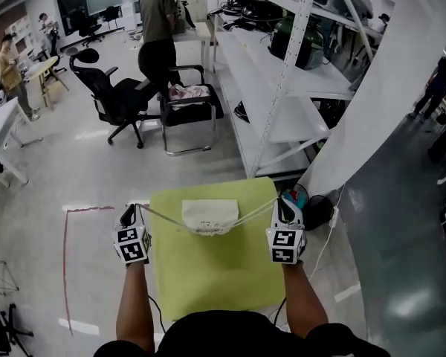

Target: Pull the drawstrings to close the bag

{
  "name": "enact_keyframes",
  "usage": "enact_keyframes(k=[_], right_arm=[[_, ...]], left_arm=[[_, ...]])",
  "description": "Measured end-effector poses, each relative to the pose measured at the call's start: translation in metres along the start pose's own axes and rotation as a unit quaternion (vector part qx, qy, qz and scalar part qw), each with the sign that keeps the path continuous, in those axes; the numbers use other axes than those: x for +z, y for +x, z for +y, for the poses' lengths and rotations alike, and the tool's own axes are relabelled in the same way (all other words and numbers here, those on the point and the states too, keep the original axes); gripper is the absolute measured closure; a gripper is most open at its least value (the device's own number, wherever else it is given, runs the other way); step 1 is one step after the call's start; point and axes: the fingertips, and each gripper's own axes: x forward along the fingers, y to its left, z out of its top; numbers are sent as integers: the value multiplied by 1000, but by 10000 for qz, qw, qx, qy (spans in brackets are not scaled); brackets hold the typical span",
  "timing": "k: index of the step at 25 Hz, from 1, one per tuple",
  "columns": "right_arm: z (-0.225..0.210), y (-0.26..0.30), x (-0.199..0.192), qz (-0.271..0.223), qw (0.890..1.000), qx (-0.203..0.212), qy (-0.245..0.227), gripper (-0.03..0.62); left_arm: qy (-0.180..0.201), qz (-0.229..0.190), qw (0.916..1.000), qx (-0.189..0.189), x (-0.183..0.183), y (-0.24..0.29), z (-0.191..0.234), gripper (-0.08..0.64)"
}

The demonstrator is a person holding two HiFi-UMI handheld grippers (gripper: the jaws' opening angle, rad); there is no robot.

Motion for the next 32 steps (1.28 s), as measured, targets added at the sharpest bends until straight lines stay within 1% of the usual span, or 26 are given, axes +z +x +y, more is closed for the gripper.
enact_keyframes(k=[2,4,8,11,14,21,25,28,29,30,31,32], right_arm=[[11,-6,-19,224,9997,82,4,578],[22,-12,-36,394,9991,177,15,578],[40,-26,-67,706,9969,345,47,578],[47,-35,-93,963,9943,443,61,578],[58,-41,-120,1202,9910,587,72,578],[96,-51,-181,1796,9778,1069,112,578],[118,-55,-208,2010,9692,1417,129,578],[137,-59,-225,2194,9579,1852,88,577],[144,-62,-231,2275,9526,2019,88,550],[149,-64,-236,2352,9475,2162,85,468],[153,-67,-241,2409,9439,2260,70,409],[156,-70,-244,2433,9421,2306,45,386]], left_arm=[[28,228,9997,-117,-22,-4,-8,525],[24,368,9991,-226,-42,-10,-13,525],[279,756,9957,-463,-83,-24,-26,525],[253,1096,9923,-516,-118,-35,-32,525],[162,1350,9890,-584,-147,-41,-40,523],[-77,1862,9790,-820,-207,-49,-64,523],[-86,2069,9742,-898,-231,-53,-75,522],[-70,2261,9688,-1009,-247,-58,-84,454],[-63,2318,9668,-1069,-252,-60,-88,412],[-62,2371,9646,-1153,-257,-62,-93,367],[-69,2427,9618,-1264,-261,-65,-98,340],[-71,2482,9586,-1392,-266,-68,-103,306]])
